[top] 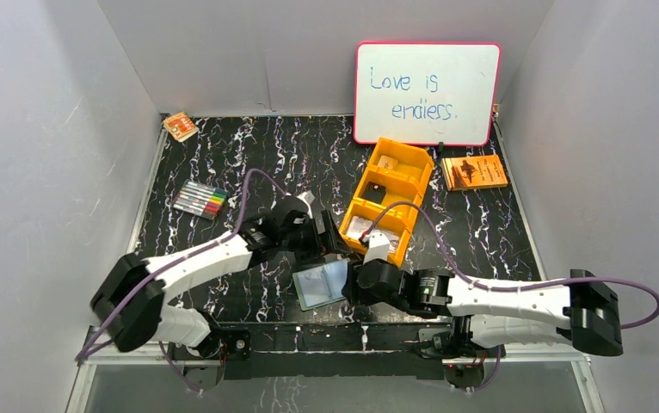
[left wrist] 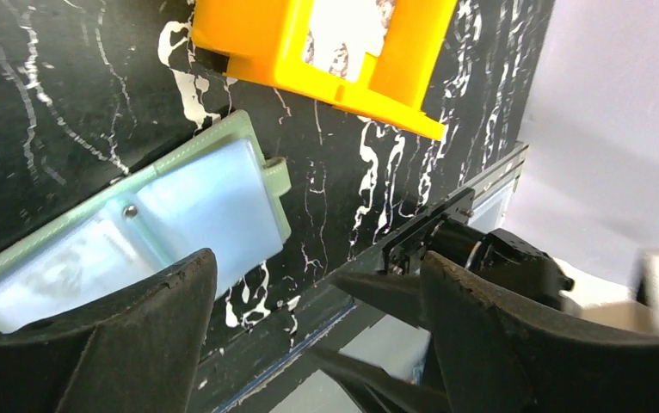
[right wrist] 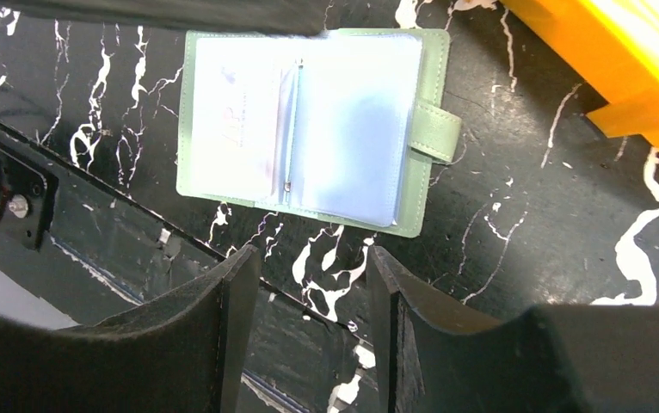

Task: Put the credit cards into the card holder
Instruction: Open the card holder at the center of the board.

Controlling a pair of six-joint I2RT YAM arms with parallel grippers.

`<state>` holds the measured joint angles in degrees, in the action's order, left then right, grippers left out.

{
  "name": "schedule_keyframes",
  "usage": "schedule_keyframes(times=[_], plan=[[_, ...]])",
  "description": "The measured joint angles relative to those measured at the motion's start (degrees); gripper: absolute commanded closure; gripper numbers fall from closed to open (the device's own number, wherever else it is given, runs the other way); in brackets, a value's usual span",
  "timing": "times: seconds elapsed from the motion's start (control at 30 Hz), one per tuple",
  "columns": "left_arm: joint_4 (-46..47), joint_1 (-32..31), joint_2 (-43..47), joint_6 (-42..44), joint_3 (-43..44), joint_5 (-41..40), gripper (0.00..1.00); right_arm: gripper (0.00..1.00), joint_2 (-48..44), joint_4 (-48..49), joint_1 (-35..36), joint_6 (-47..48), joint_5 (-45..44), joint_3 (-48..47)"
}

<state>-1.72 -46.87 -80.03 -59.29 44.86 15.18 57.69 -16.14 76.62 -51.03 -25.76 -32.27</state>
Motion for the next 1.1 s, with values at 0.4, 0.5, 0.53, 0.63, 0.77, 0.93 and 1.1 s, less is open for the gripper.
schedule_keyframes(times=[0.4,0.5,0.53,0.63,0.77,0.93,1.1], plan=[[-16.28,0.26,27.87,-1.40,-7.56,-12.85,0.18,0.47,17.09,11.17,-3.85,0.98,11.54,-8.15],[-17.64,0.31,28.83,-2.32,-12.07,-13.31,0.20,0.48,20.02,13.75,-5.35,-0.87,14.45,-8.13],[-17.81,0.33,28.48,-2.51,-13.38,-13.27,0.21,0.49,20.65,14.23,-5.68,-1.53,15.02,-8.13],[-18.05,0.33,26.14,-2.67,-15.26,-12.98,0.25,0.52,21.79,15.04,-6.25,-3.80,15.87,-8.09],[-16.70,0.42,22.01,-2.23,-15.28,-12.74,0.32,0.56,21.90,16.22,-7.30,-7.50,16.33,-6.43],[-14.82,0.63,16.76,-1.68,-15.30,-12.57,0.41,0.62,22.36,15.85,-8.13,-11.13,16.76,-4.22],[-13.09,0.72,12.07,-0.70,-15.28,-12.39,0.50,0.65,22.69,15.80,-8.50,-12.68,16.87,-4.20]])
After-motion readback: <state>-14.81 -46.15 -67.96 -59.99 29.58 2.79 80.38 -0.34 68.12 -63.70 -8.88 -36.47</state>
